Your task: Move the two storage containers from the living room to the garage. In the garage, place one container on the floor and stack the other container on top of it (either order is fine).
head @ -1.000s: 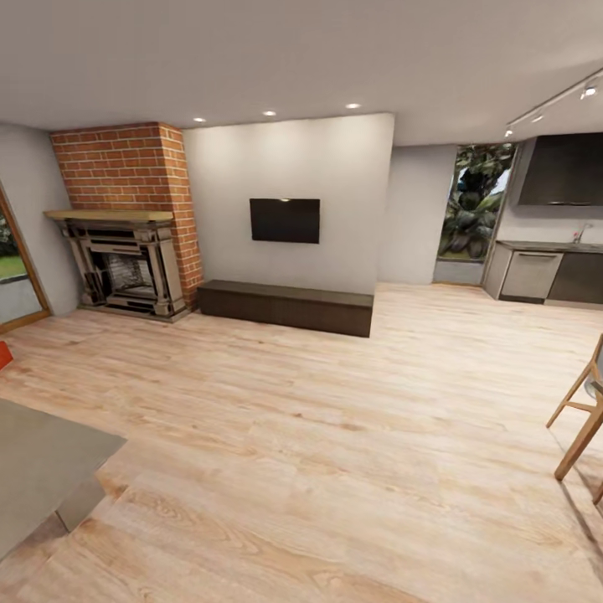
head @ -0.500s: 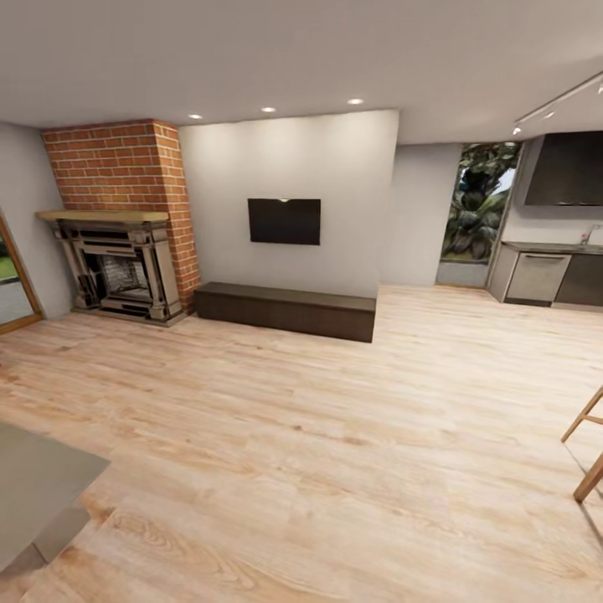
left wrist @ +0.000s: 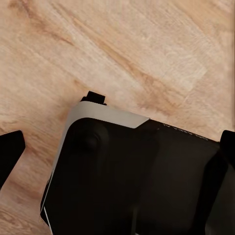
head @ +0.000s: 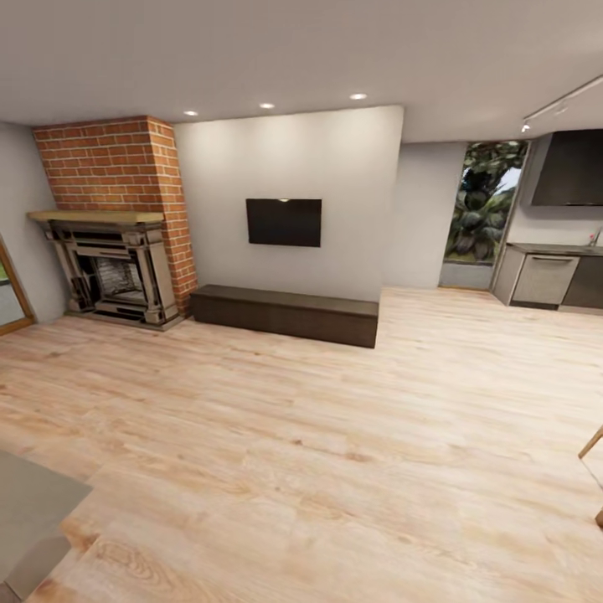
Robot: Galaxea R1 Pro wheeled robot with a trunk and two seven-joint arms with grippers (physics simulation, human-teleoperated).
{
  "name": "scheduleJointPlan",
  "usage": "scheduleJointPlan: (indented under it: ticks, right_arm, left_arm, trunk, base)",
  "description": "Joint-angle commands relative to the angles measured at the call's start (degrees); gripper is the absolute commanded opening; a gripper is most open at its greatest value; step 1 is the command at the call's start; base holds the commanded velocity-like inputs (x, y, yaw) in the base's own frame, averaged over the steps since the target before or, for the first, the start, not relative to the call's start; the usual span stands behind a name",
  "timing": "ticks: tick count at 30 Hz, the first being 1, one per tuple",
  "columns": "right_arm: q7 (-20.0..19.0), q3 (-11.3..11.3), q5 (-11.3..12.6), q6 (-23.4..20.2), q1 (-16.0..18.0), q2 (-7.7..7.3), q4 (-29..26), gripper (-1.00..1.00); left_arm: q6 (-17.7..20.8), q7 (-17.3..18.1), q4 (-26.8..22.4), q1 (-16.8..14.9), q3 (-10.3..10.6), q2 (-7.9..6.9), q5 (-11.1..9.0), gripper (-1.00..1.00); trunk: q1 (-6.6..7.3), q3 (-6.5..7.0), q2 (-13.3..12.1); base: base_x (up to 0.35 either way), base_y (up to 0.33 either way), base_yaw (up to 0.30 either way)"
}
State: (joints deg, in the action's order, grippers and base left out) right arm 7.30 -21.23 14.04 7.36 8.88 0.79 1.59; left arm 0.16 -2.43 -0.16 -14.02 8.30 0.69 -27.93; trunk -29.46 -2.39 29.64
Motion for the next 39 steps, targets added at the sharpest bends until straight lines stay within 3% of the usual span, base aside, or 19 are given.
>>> scheduleJointPlan:
  ticks: [1,8,23,39]
  right_arm:
    - [0.09,-0.48,0.54,0.33,0.08,0.03,0.17,1.0]
    - [0.04,-0.48,0.5,0.49,0.08,-0.04,0.17,1.0]
    - [0.03,-0.48,0.55,0.57,0.08,-0.12,0.17,1.0]
    - [0.14,-0.48,0.55,0.39,0.08,0.33,0.17,1.0]
  left_arm:
    - [0.02,-0.21,-0.02,-0.04,0.49,0.01,-0.46,1.0]
    - [0.02,-0.21,-0.02,-0.04,0.49,0.01,-0.46,1.0]
    - [0.02,-0.21,-0.02,-0.04,0.49,0.01,-0.46,1.0]
    - [0.02,-0.21,-0.02,-0.04,0.49,0.01,-0.46,1.0]
  trunk:
    - [-0.06,-0.11,0.1]
    - [-0.06,-0.11,0.1]
    - [-0.06,-0.11,0.1]
    - [-0.06,-0.11,0.1]
  base:
    - [0.322,0.0,0.0]
    - [0.322,0.0,0.044]
    - [0.322,0.0,0.238]
    - [0.322,0.0,0.014]
